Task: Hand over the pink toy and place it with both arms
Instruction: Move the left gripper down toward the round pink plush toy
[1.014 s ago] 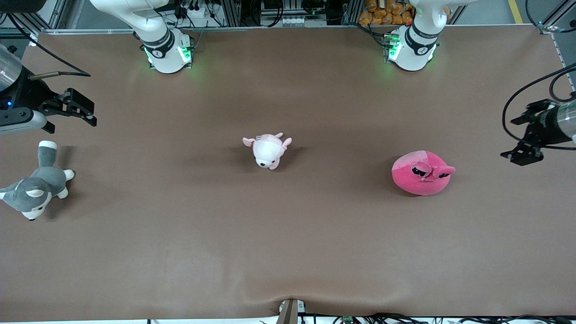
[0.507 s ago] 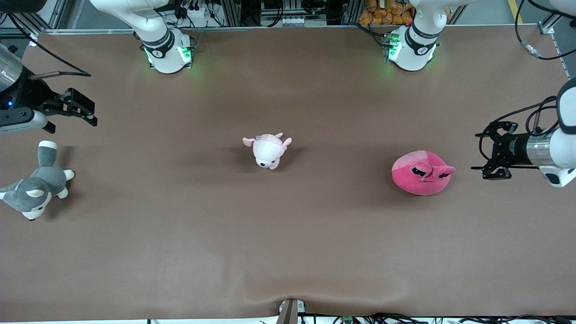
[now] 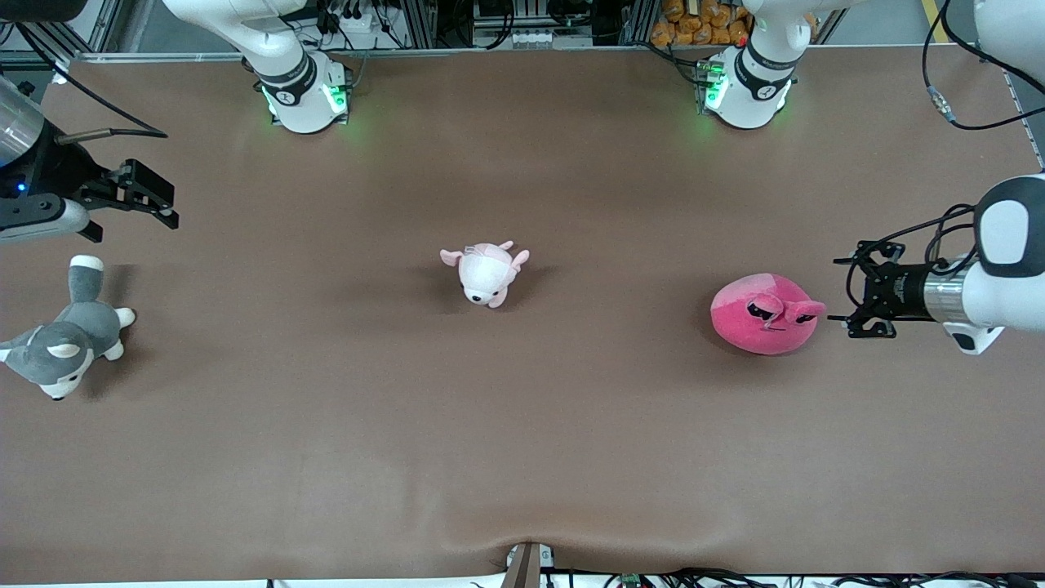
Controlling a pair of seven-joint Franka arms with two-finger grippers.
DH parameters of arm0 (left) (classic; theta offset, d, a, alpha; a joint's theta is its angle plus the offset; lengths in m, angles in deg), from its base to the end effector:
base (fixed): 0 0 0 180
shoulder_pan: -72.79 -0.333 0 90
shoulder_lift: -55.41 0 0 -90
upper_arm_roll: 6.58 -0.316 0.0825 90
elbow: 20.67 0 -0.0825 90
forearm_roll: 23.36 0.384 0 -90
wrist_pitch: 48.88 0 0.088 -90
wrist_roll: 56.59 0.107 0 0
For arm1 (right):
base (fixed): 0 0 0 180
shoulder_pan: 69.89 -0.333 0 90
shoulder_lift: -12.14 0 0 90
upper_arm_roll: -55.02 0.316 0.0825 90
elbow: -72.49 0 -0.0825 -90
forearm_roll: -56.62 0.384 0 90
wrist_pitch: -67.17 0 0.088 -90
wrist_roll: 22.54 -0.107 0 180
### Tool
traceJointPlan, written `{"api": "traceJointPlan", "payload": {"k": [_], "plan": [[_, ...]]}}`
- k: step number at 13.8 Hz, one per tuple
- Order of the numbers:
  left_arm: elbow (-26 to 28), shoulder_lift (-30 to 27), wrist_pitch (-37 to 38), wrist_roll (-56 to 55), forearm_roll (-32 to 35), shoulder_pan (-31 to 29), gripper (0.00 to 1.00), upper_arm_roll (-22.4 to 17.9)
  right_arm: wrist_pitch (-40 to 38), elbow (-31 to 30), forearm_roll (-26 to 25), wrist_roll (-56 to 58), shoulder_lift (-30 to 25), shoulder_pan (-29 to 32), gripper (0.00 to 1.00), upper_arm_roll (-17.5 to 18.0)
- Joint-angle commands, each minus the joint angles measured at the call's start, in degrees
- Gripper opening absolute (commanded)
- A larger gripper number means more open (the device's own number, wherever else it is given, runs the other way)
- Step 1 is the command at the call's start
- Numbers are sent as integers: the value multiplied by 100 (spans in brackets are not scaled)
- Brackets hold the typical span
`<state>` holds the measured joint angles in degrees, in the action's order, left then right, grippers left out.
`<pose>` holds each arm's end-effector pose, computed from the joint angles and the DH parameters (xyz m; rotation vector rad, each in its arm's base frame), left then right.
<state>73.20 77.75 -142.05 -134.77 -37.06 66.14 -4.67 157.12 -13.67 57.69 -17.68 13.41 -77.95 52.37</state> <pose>0.6175 0.0290 0.3685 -2.1967 -2.0657 0.7184 0.5593 0.0553 0.6437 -3.1104 -0.2802 -0.0686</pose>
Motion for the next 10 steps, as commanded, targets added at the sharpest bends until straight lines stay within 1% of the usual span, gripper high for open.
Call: {"api": "traceJointPlan", "payload": {"k": [1,3,9,10], "plan": [[211,-28,-324,-92,-133,6,100,46,14,-6,-37,-2,-48,-29,100,-8],[211,51,-430,-92,-325,15,100,46,14,-6,-37,-11,-57,-38,100,-8],[307,218,-553,4,-396,77,100,90,14,-6,-37,-2,-57,-38,100,-8],[325,218,-553,5,-388,77,98,90,14,-6,-37,-2,-48,-29,100,-8]]}}
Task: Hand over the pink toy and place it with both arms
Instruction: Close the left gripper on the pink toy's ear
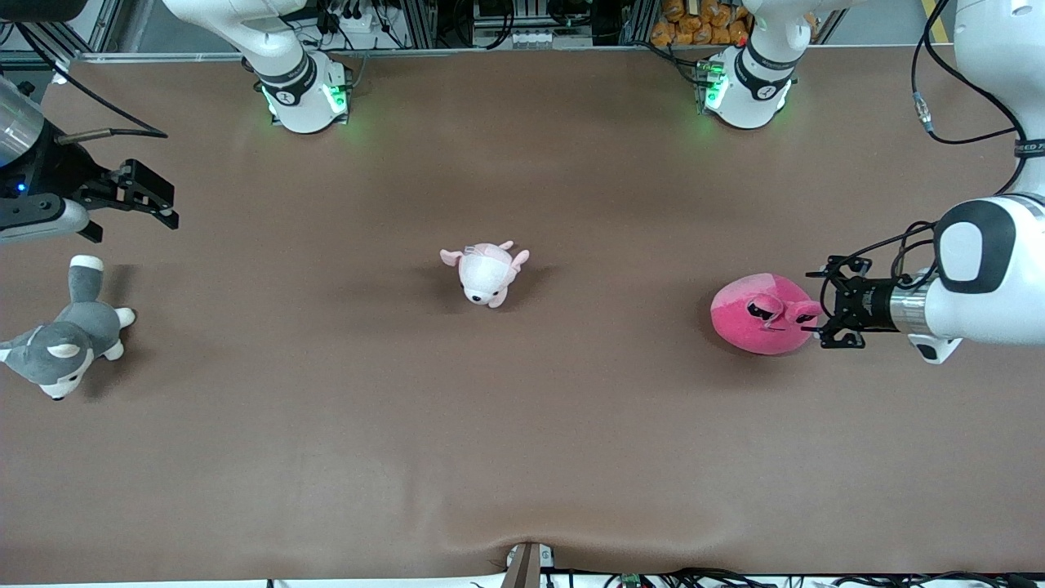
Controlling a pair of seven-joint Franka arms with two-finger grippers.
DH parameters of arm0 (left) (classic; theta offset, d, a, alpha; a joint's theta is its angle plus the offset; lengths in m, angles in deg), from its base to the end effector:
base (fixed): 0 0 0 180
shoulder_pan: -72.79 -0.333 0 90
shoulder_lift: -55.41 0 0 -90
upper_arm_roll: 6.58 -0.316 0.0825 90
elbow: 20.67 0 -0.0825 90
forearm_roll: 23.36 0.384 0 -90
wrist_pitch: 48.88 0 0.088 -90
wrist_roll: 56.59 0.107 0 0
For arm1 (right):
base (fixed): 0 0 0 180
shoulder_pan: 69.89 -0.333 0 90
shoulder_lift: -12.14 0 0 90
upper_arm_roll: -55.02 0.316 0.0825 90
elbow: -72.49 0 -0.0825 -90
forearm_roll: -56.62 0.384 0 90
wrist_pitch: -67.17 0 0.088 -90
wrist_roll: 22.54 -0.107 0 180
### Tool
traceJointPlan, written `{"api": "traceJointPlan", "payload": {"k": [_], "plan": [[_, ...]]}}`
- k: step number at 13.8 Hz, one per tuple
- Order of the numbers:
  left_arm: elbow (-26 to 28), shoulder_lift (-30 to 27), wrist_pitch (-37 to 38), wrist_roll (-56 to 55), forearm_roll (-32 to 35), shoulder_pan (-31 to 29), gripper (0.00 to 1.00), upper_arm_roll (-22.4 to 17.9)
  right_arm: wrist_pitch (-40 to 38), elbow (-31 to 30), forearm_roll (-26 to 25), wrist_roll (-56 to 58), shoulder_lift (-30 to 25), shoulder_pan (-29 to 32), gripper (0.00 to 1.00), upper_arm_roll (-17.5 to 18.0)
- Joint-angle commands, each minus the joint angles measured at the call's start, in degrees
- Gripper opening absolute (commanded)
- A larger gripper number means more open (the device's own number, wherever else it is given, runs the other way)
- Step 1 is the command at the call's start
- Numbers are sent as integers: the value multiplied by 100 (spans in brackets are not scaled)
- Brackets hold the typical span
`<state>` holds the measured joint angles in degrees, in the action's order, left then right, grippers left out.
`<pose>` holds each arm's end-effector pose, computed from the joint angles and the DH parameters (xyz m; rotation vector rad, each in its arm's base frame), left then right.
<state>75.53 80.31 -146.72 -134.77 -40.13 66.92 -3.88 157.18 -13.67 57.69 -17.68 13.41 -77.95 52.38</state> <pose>0.6205 0.0098 0.3284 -2.1994 -2.0914 0.7769 0.5594 0.0554 0.6438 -3.1103 -0.2805 -0.0702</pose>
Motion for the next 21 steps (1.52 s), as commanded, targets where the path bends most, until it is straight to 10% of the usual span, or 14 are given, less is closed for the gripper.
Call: {"api": "traceJointPlan", "payload": {"k": [1,14,19,21], "plan": [[92,-20,-86,5,-80,-1,95,11,8,-6,-37,-11,-48,-20,100,-8],[57,156,-306,400,8,-19,82,2,17,-6,-37,-3,-48,-20,100,-8],[66,147,-297,391,-1,-10,56,11,17,3,-37,-3,-48,-29,100,-8],[66,147,-288,400,-1,-45,25,11,17,3,-29,-11,-48,-29,100,-8]]}}
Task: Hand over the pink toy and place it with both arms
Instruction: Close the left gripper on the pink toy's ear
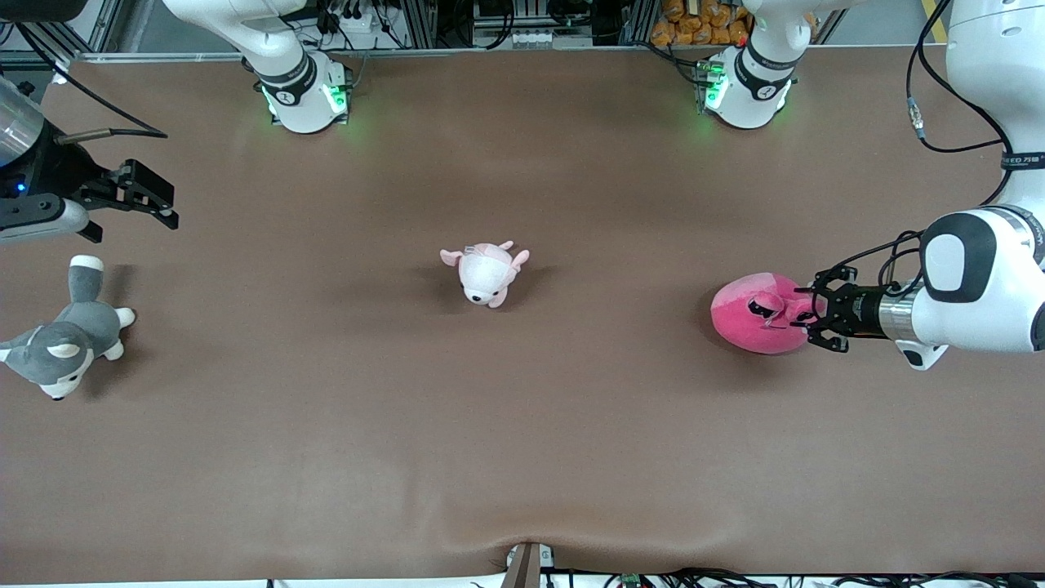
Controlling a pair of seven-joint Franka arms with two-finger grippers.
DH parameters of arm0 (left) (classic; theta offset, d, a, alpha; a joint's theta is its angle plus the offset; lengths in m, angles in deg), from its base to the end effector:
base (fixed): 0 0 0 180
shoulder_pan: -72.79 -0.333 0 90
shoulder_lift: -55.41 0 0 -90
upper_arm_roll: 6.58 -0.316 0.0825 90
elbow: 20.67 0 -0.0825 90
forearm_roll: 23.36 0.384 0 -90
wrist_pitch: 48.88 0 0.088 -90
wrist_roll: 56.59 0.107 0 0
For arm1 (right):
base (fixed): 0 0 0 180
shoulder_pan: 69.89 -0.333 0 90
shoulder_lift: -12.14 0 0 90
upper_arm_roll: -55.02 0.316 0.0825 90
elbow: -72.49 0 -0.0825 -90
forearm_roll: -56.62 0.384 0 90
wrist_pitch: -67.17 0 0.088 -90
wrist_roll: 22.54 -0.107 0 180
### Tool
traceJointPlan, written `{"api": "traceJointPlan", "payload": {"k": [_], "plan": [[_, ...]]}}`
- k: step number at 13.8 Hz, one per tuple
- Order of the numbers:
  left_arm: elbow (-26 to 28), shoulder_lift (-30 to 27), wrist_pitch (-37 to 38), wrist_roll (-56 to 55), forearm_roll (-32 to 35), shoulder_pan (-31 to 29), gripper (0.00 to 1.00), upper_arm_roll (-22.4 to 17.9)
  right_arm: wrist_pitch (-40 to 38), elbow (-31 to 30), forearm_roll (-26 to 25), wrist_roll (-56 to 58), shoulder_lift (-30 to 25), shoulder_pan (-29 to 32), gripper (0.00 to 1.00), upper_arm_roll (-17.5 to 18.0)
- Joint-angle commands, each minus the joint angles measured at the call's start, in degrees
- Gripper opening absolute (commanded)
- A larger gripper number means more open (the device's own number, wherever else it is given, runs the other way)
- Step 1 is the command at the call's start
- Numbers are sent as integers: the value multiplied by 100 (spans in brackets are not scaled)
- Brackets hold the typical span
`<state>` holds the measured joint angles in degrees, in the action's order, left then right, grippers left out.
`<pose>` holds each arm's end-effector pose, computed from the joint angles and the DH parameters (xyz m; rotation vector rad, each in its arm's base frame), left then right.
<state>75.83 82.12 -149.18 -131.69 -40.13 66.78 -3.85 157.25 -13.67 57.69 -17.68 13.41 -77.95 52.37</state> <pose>0.6241 0.0125 0.3081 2.2444 2.0497 -0.7679 0.5595 0.0553 0.6439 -3.1103 -0.2802 -0.0721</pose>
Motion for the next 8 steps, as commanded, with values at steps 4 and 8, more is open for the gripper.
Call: {"api": "traceJointPlan", "payload": {"k": [4,8], "plan": [[-26,-87,-25,-13,-194,-102,0,8,10,-6,-29,-11,-48,-20,100,-8],[-78,-297,71,57,-711,-312,0,26,10,-6,-20,-11,-48,-20,100,-16]]}}
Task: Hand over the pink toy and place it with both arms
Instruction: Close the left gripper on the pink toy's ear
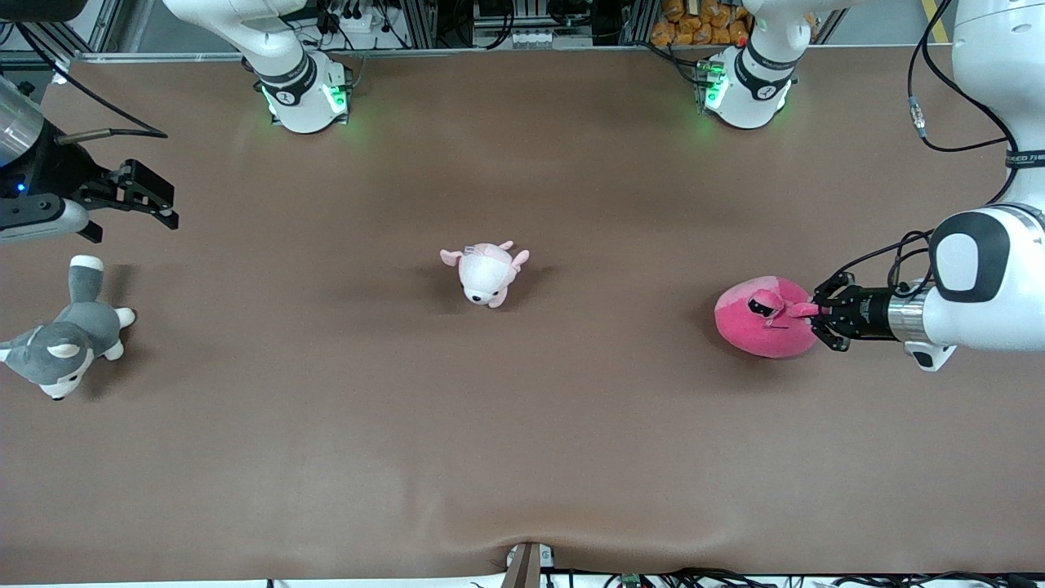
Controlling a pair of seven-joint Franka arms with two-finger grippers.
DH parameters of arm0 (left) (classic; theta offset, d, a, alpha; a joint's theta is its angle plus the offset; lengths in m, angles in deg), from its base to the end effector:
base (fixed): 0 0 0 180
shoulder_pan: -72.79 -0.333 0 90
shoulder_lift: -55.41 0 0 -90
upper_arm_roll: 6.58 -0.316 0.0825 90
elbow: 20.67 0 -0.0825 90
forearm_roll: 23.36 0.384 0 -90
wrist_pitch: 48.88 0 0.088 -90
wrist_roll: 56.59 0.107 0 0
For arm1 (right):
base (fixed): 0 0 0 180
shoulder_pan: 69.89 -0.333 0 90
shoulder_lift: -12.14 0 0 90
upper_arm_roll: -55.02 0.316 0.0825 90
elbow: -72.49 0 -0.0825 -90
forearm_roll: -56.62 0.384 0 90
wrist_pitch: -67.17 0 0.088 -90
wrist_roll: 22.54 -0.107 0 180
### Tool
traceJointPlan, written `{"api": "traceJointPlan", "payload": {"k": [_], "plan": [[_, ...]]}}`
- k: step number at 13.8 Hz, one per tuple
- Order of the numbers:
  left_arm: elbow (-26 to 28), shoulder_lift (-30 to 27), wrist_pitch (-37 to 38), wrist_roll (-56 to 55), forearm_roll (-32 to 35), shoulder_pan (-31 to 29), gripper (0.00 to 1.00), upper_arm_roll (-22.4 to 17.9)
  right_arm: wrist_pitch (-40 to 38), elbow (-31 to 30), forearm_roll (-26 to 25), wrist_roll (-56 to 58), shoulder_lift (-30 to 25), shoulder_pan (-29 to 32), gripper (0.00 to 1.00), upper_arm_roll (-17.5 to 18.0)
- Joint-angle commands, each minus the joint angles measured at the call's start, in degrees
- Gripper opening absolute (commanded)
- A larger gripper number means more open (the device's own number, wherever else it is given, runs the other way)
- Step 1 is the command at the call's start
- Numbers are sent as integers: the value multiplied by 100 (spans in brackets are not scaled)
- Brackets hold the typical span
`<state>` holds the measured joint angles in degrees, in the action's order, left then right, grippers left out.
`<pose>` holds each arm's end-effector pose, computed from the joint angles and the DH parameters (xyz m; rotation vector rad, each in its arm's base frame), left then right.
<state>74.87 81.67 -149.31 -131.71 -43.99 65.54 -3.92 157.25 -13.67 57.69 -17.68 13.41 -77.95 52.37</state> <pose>0.6300 0.0218 0.3217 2.1428 2.0479 -0.7705 0.5595 0.0553 0.6439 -3.1103 -0.2802 -0.0721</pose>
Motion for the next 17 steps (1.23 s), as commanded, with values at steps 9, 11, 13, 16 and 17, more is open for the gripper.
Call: {"api": "traceJointPlan", "payload": {"k": [9,11,13,16,17], "plan": [[-1186,-332,1156,-661,-1039,-145,0,559,10,-6,-2,-11,-48,-20,100,-8],[-1196,-525,1192,-819,-1047,-136,0,666,10,-6,-2,-11,-48,-12,100,-16],[-1501,-482,1192,-1851,-1135,-83,0,805,10,-6,-2,-11,-48,-3,100,-16],[-1837,-420,1105,-2507,-1135,-13,0,1183,10,-6,7,-11,-48,15,100,-16],[-1864,-429,1087,-2690,-1135,57,0,1228,10,-6,15,-11,-48,15,100,-16]]}}
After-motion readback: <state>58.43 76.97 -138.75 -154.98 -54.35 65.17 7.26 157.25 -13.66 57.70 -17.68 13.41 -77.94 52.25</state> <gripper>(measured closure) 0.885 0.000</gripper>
